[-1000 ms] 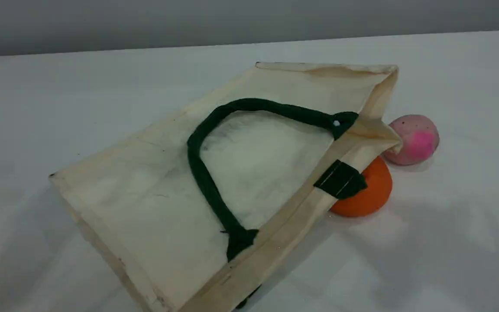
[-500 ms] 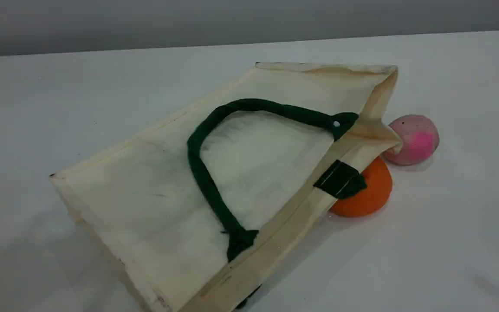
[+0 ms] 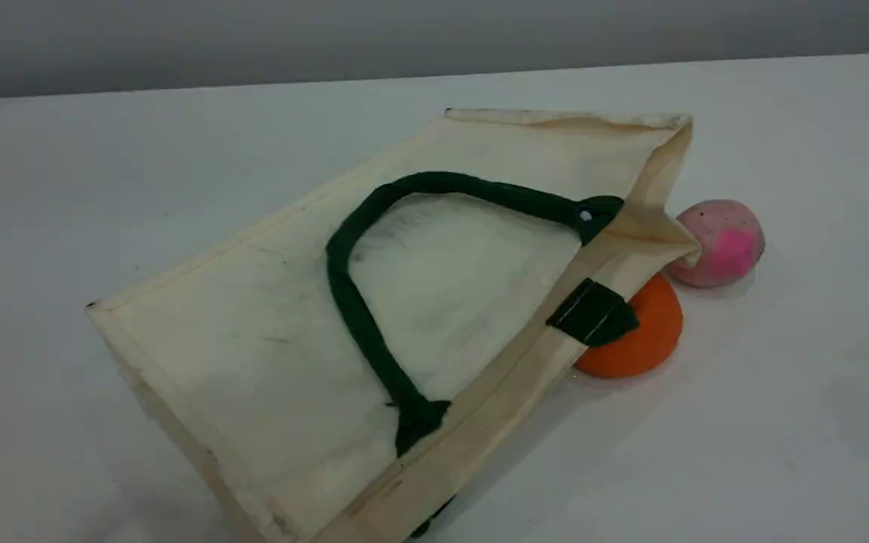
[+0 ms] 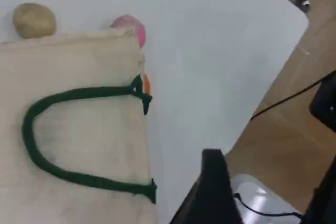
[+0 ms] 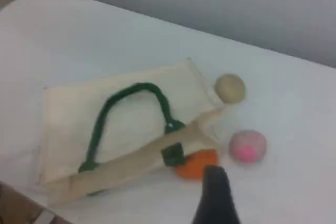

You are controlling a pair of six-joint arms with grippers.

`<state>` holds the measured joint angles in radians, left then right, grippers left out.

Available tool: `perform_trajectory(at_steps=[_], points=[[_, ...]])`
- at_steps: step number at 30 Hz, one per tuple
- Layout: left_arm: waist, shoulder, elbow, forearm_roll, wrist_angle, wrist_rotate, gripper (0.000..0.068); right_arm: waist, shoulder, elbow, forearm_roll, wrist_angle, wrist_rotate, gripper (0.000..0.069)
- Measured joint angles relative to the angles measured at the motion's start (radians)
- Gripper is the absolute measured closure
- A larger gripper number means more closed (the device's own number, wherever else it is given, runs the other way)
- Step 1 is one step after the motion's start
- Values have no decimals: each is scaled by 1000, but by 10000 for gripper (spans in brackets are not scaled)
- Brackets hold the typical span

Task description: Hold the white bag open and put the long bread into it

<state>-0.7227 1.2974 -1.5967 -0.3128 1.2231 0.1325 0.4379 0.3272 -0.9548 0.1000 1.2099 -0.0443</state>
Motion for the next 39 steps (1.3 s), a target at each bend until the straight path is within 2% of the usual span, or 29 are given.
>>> perform_trajectory(at_steps=[4, 9, 19, 23, 27, 35, 39], points=[[-13, -43, 3, 27, 0, -6, 180, 0, -63, 2, -24, 12, 21, 225], [-13, -120, 76, 26, 0, 49, 180, 0, -134, 65, -28, 6, 18, 236], [-13, -340, 357, 27, -6, 104, 180, 0, -275, 341, -26, -162, 10, 243], [-13, -443, 474, 27, -77, 121, 180, 0, -296, 426, -12, -179, 10, 243], [-13, -547, 587, 27, -121, 125, 180, 0, -296, 431, -10, -181, 10, 243], [-13, -748, 799, 27, -143, 117, 180, 0, -296, 450, -32, -139, 7, 243], [-13, -849, 895, 26, -202, 101, 180, 0, -296, 450, -30, -145, 7, 246]])
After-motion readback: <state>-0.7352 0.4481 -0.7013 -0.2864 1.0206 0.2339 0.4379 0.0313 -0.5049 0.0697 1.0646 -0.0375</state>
